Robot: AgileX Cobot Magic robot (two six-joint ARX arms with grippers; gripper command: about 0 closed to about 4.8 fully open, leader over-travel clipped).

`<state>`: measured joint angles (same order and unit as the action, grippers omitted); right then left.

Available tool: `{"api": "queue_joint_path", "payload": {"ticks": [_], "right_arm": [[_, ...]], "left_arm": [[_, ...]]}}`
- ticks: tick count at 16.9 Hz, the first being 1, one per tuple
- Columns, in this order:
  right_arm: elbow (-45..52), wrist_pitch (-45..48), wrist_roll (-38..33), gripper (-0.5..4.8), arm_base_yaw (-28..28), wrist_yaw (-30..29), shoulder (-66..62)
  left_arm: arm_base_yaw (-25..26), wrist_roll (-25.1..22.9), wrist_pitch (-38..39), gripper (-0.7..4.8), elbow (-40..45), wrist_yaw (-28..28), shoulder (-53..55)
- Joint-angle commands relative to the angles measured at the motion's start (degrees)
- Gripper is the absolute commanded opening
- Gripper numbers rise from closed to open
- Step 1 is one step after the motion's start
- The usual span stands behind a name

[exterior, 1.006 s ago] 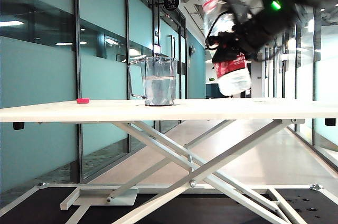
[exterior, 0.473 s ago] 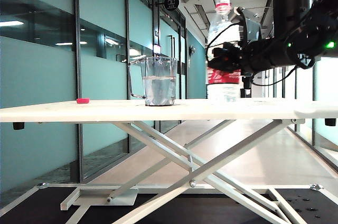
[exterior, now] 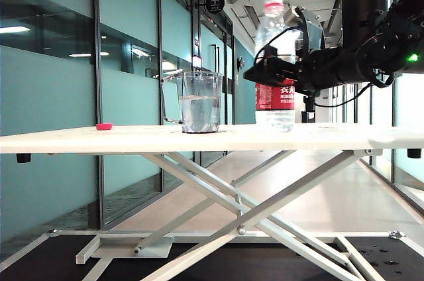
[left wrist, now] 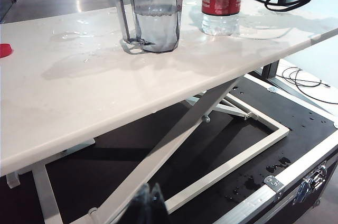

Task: Pick up the mineral water bottle on the table and pour water into the mug until it's half full.

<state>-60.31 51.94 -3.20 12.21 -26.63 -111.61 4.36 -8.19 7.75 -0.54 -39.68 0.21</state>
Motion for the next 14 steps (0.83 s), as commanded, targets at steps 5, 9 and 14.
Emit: {"api": "queue_joint_path", "payload": {"ticks": [5, 9, 14], "right_arm": [[0.0, -7.3, 2.4, 4.79, -1.2, -4.2, 4.2], [1.2, -14.6, 2.8, 4.79, -3.8, -9.0, 8.2], [7.3, -17.5, 4.8, 4.79, -6.8, -16.0, 16.8]], "left_arm": [[0.0, -0.4, 0.3, -0.05, 0.0, -0.2, 0.0], [0.0, -0.4, 0.3, -0.05, 0.0, -0.2, 0.0], [0.0, -0.5, 0.3, -0.05, 0.0, -0.1, 0.0]]}}
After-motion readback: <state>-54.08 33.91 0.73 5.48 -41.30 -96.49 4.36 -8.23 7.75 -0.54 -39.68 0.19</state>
